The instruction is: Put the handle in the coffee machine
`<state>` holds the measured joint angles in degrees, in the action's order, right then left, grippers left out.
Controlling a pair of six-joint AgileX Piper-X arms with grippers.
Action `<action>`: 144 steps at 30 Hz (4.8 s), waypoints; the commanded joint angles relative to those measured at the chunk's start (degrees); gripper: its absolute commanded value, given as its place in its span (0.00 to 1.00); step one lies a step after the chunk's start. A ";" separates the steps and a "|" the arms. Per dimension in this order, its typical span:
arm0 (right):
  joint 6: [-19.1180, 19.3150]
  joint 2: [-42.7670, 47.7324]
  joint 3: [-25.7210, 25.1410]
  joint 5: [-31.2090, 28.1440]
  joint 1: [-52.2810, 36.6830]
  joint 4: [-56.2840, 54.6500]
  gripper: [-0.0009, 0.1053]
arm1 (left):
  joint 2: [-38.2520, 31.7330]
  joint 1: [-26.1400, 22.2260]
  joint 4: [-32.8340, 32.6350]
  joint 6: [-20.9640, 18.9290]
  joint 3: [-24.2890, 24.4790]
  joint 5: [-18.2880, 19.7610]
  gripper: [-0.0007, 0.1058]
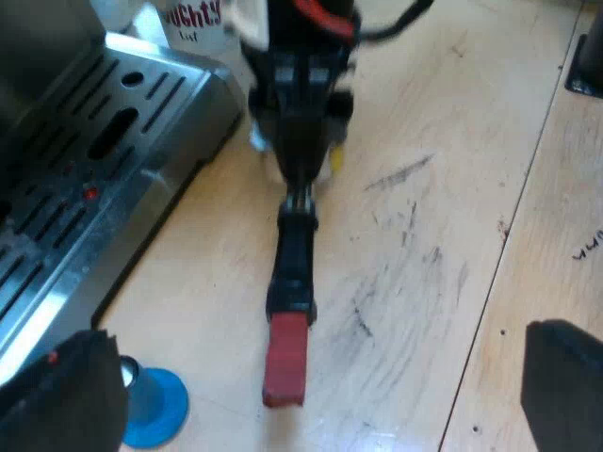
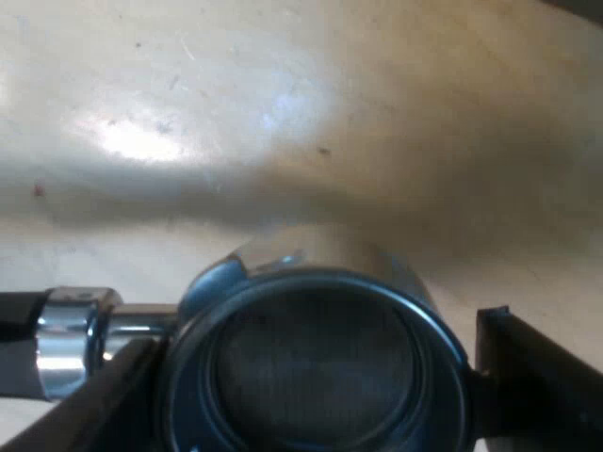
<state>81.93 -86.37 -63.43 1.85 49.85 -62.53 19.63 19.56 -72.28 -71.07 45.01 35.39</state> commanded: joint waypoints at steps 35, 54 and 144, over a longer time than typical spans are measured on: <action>-7.15 7.70 -4.60 6.22 0.66 -3.88 0.01 | 24.84 5.39 16.88 16.80 -9.20 1.82 0.81; -7.15 7.70 -4.60 6.22 0.80 -3.73 0.01 | 33.36 5.39 21.00 16.94 -9.20 5.46 0.81; -8.66 17.89 -6.23 1.83 0.80 -3.40 1.00 | 30.94 -6.62 15.56 17.09 -9.37 12.58 0.01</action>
<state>72.71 -70.24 -68.99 3.65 50.47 -65.92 51.23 13.95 -57.04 -54.08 35.19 45.07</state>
